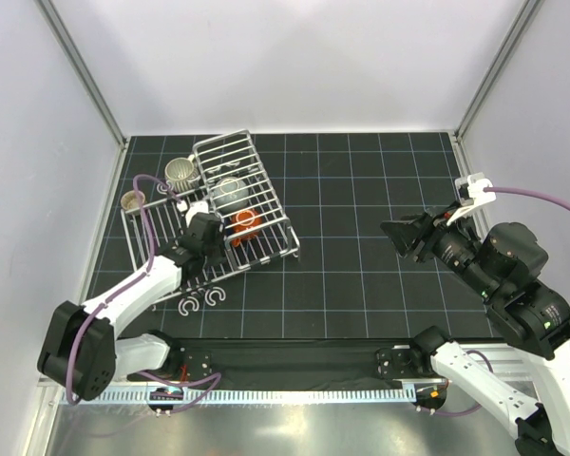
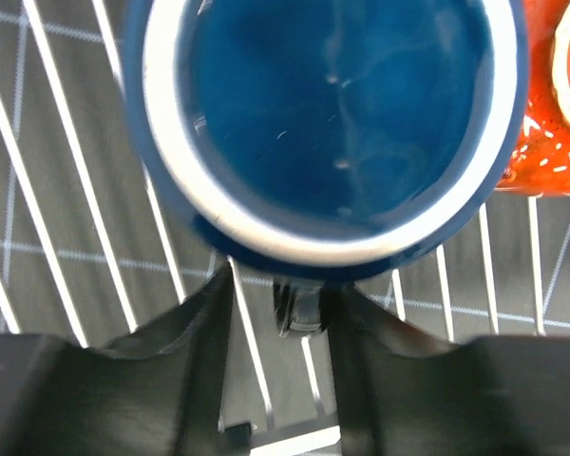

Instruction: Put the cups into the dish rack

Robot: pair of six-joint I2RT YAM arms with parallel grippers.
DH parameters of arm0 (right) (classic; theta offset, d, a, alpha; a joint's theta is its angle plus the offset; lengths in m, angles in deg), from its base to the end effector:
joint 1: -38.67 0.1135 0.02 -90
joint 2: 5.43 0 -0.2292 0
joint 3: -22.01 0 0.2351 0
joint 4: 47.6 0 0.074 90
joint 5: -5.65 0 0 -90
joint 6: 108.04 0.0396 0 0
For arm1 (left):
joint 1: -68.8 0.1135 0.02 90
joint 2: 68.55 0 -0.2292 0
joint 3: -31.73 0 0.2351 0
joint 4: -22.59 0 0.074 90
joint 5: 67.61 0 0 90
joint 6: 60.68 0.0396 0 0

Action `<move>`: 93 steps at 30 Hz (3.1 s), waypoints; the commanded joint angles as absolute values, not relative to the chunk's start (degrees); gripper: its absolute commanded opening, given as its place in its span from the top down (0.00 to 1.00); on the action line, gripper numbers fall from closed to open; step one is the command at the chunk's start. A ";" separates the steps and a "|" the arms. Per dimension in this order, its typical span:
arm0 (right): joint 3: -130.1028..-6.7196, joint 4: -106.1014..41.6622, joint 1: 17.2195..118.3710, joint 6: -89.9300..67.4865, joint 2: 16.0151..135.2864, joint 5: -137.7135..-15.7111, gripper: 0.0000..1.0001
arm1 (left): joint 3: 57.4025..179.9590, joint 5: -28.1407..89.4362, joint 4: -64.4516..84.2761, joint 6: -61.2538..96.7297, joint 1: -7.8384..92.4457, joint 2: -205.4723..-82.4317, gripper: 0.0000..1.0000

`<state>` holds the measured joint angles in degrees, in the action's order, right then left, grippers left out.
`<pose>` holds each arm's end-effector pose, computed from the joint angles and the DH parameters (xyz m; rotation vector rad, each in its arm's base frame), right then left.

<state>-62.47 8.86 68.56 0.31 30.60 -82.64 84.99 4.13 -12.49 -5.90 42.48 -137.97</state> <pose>0.0888 0.0524 0.4084 -0.1990 1.7426 0.6468 0.2162 -0.0931 0.1756 -0.3219 2.3854 -0.1006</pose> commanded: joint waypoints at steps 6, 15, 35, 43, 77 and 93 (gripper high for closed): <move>-62.65 6.12 68.73 0.95 31.75 -81.54 0.46 | 85.18 1.82 -18.29 -7.86 43.67 -129.73 0.46; -62.56 6.38 68.73 0.51 32.10 -81.54 0.46 | 85.62 -1.87 -28.64 -10.32 44.89 -117.96 0.38; -65.29 12.62 68.81 -2.30 38.95 -79.78 0.45 | 115.05 2.43 -30.35 -14.01 68.54 -138.05 0.36; -67.57 14.29 68.81 -4.58 43.26 -81.09 0.43 | 128.06 0.94 -28.23 -20.94 68.54 -156.16 0.37; -74.43 13.24 61.26 -5.12 59.79 -74.69 0.40 | 147.41 0.68 -17.77 -12.35 71.44 -186.93 0.45; -75.04 14.12 58.36 -6.17 60.49 -73.81 0.39 | 151.62 -1.08 -20.05 -7.87 71.44 -192.64 0.49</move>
